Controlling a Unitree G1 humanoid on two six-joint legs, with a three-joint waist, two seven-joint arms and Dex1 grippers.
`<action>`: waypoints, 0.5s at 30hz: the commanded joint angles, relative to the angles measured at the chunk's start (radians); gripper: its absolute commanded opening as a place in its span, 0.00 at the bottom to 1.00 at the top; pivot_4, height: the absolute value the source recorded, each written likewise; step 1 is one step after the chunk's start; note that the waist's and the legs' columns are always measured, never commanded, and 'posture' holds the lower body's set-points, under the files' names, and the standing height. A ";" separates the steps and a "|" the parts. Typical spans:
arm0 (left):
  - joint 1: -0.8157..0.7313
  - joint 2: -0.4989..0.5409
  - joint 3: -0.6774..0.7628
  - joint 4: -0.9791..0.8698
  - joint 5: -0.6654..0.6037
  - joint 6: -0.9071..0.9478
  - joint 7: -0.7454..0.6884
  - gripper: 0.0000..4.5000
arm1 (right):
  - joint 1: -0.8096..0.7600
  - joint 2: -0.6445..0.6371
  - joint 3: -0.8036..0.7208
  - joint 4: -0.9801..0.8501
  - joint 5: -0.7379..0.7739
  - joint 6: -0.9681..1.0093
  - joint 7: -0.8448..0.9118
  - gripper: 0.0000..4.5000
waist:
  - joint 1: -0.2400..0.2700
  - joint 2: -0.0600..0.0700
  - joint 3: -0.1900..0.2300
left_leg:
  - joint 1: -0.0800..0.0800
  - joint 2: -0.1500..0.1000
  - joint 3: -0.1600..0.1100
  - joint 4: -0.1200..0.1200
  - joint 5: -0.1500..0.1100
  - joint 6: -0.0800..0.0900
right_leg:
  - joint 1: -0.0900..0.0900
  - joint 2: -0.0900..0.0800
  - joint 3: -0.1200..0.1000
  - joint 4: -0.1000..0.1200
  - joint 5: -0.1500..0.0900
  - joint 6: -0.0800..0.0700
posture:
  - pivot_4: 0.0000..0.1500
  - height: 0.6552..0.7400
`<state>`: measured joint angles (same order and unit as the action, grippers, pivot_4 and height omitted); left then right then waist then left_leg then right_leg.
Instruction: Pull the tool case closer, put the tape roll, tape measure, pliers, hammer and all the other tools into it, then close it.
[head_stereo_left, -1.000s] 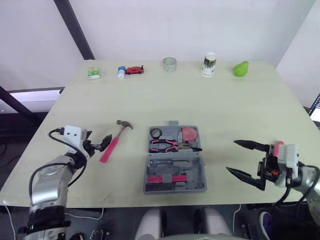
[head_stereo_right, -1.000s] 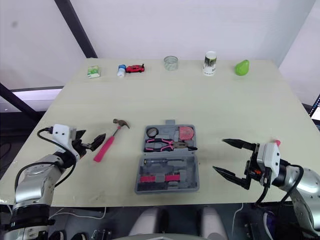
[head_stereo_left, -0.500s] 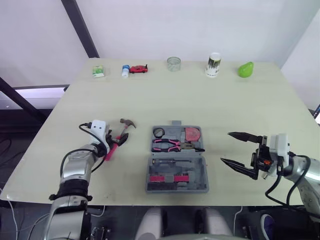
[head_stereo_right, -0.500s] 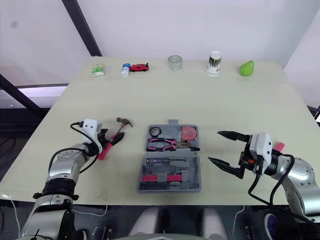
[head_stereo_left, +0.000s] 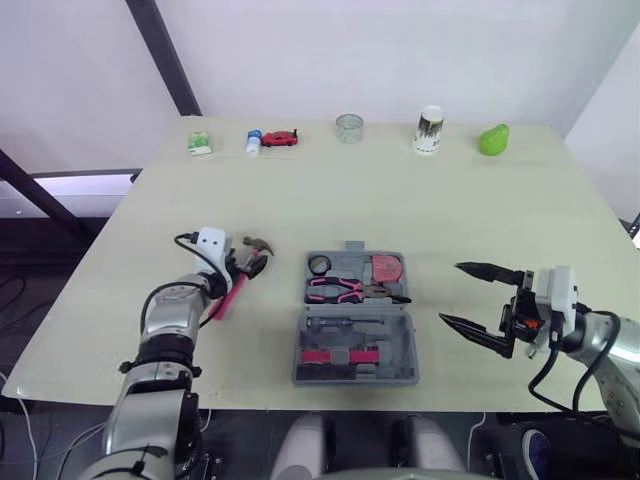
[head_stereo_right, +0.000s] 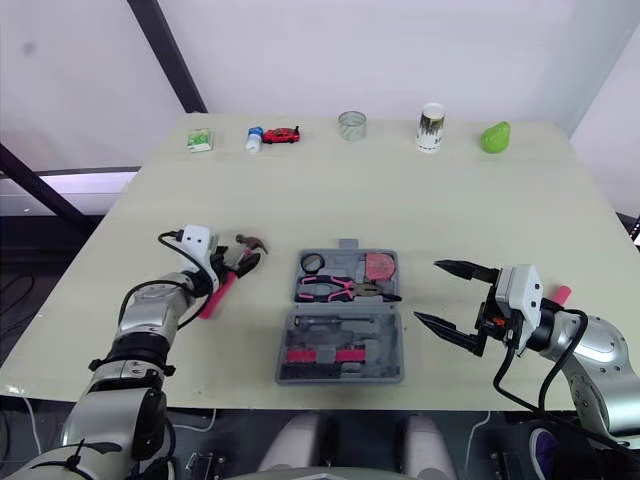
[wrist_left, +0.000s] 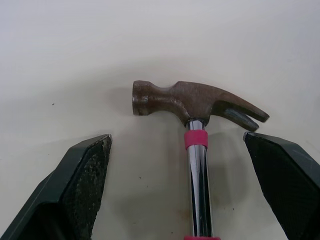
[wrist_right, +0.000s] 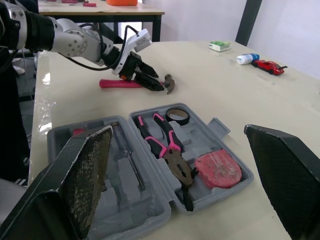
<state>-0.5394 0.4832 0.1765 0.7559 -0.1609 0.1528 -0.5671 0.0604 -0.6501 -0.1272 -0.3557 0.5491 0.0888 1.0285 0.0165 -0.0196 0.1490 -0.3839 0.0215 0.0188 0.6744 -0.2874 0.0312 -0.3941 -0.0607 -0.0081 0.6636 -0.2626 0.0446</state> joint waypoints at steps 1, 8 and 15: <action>0.029 -0.017 -0.007 -0.046 -0.009 0.020 0.000 0.82 | -0.009 0.004 -0.009 -0.031 0.004 -0.005 -0.011 1.00 | 0.000 0.000 0.000 | 0.000 0.000 0.000 0.000 0.000 0.000 | 0.000 0.000 0.000 0.000 0.000 0.000 | 1.00 1.00; 0.031 -0.022 -0.016 -0.102 0.003 0.069 0.011 0.10 | -0.010 0.008 -0.004 -0.032 0.002 -0.007 -0.015 1.00 | -0.002 0.000 0.000 | 0.000 0.000 0.000 0.000 0.000 0.000 | 0.000 0.000 0.000 0.000 0.000 0.000 | 1.00 1.00; 0.032 -0.023 -0.008 -0.115 -0.002 0.066 0.014 0.01 | -0.004 0.008 -0.007 -0.040 0.003 -0.001 -0.019 1.00 | -0.001 0.000 0.000 | 0.000 0.000 0.000 0.000 0.000 0.000 | 0.000 0.000 0.000 0.000 0.000 0.000 | 1.00 1.00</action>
<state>-0.5106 0.4659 0.1734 0.6690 -0.1591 0.2265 -0.5517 0.0596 -0.6428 -0.1248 -0.3558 0.5411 0.0890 1.0147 0.0154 -0.0194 0.1490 -0.3837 0.0214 0.0189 0.6747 -0.2874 0.0312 -0.3939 -0.0605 -0.0077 0.6638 -0.2625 0.0448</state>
